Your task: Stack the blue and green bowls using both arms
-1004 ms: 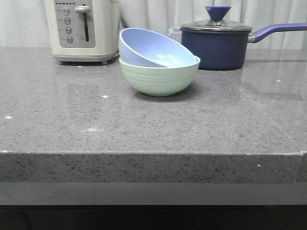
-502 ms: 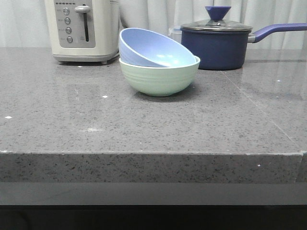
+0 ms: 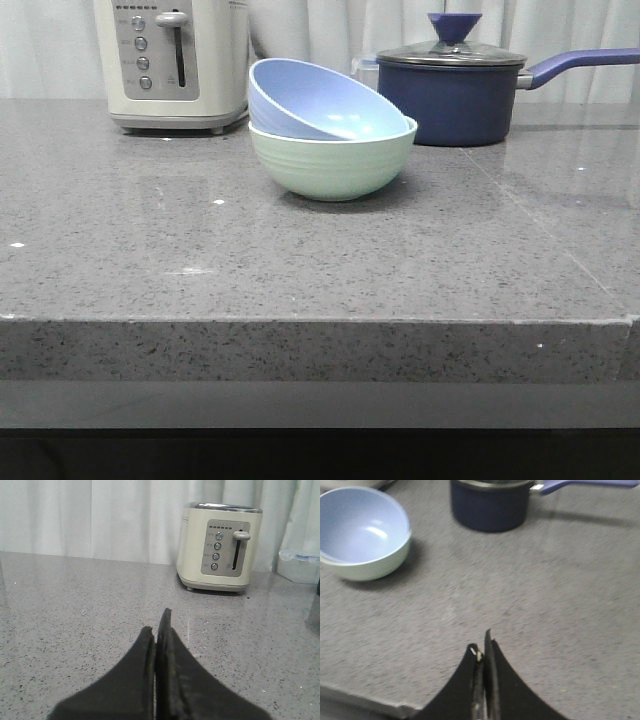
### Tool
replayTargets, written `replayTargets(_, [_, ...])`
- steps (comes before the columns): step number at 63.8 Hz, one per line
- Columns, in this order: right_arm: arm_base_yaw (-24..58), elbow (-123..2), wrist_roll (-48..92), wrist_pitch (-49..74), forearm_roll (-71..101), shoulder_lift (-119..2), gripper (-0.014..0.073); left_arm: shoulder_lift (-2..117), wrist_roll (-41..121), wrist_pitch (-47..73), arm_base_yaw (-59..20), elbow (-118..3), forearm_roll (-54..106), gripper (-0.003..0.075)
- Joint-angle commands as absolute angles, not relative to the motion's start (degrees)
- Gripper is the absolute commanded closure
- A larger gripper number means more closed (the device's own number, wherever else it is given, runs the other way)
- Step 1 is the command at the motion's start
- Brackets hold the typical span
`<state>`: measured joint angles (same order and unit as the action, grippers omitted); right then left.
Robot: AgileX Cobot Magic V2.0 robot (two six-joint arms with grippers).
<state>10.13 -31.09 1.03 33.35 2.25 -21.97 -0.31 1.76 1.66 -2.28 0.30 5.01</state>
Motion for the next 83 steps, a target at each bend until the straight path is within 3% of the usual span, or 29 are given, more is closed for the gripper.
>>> replayTargets(1, [6.8, -25.9, 3.7, 22.4, 3.6, -16.6, 0.0653, -1.3, 1.7, -2.8, -2.2, 0.6, 5.1, 0.074])
replayTargets(18, [-0.8, -6.3, 3.7, 3.1, 4.8, -2.2, 0.0653, -1.3, 1.7, -2.8, -2.2, 0.6, 5.1, 0.074])
replayTargets(31, [-0.9, 0.7, 3.7, -5.9, 4.8, 1.7, 0.0656, -1.3, 1.7, -2.8, -2.2, 0.6, 5.1, 0.074])
replayTargets(83, [-1.7, 0.6, 3.7, -5.9, 4.8, 1.7, 0.0658, -1.3, 1.7, -2.8, -2.2, 0.6, 5.1, 0.074])
